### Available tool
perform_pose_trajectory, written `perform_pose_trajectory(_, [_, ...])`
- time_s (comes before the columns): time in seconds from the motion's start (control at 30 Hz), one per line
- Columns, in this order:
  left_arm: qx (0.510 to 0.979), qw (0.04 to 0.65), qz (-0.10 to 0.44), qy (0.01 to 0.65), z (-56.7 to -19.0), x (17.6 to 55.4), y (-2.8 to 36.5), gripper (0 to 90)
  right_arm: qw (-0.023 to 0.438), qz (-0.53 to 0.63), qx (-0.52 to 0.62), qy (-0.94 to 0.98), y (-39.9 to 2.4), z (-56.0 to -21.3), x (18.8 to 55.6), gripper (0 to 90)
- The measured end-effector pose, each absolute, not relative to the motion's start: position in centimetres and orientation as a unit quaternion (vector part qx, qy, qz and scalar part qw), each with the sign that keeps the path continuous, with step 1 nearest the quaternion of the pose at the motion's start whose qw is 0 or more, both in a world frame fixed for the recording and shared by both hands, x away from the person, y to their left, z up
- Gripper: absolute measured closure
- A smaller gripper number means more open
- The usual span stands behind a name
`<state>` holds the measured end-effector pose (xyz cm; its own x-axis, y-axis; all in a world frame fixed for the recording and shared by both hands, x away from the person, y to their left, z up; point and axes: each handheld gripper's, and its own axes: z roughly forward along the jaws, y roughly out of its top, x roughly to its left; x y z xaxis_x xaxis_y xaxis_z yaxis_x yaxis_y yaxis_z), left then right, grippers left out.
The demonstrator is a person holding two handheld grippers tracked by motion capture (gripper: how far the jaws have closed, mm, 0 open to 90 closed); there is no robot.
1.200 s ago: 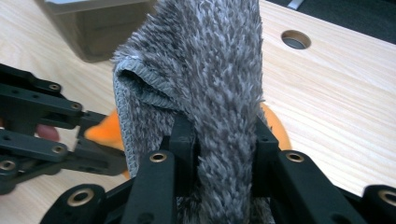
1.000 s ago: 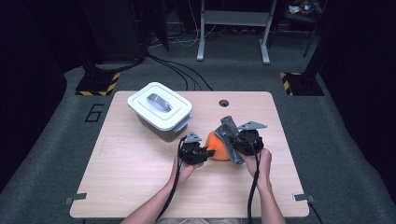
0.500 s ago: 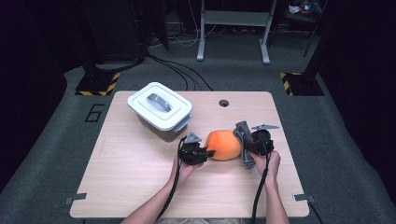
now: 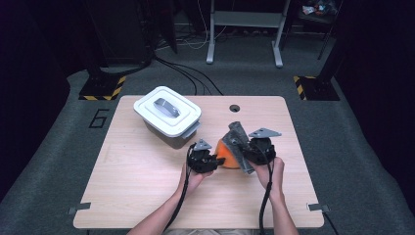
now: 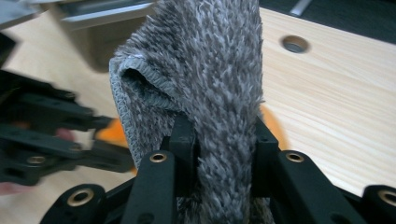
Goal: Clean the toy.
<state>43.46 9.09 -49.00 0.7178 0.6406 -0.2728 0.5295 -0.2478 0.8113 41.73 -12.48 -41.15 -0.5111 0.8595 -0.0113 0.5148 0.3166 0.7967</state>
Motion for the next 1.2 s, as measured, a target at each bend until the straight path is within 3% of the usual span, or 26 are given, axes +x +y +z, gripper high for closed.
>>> perform_pose_trajectory(0.27, [0.789,0.486,0.057,0.371,-49.0,43.5,9.1,71.3,0.23,0.359,0.427,0.798,-10.4,-41.9,42.2,68.9])
perform_pose_trajectory(0.57, [0.787,0.49,0.055,0.372,-49.0,43.4,9.0,71.2,0.232,0.359,0.459,0.779,-13.5,-42.5,42.6,68.9])
perform_pose_trajectory(1.0, [0.791,0.485,0.06,0.368,-49.0,43.5,8.9,70.1,0.193,0.334,0.542,0.746,-17.7,-45.9,45.0,68.8])
perform_pose_trajectory(1.1, [0.795,0.482,0.077,0.36,-48.9,43.4,8.9,66.9,0.195,0.332,0.541,0.748,-17.7,-45.9,45.1,68.8])
perform_pose_trajectory(1.2, [0.799,0.479,0.104,0.349,-48.7,43.2,8.8,57.9,0.196,0.33,0.542,0.748,-17.7,-45.9,45.1,68.8])
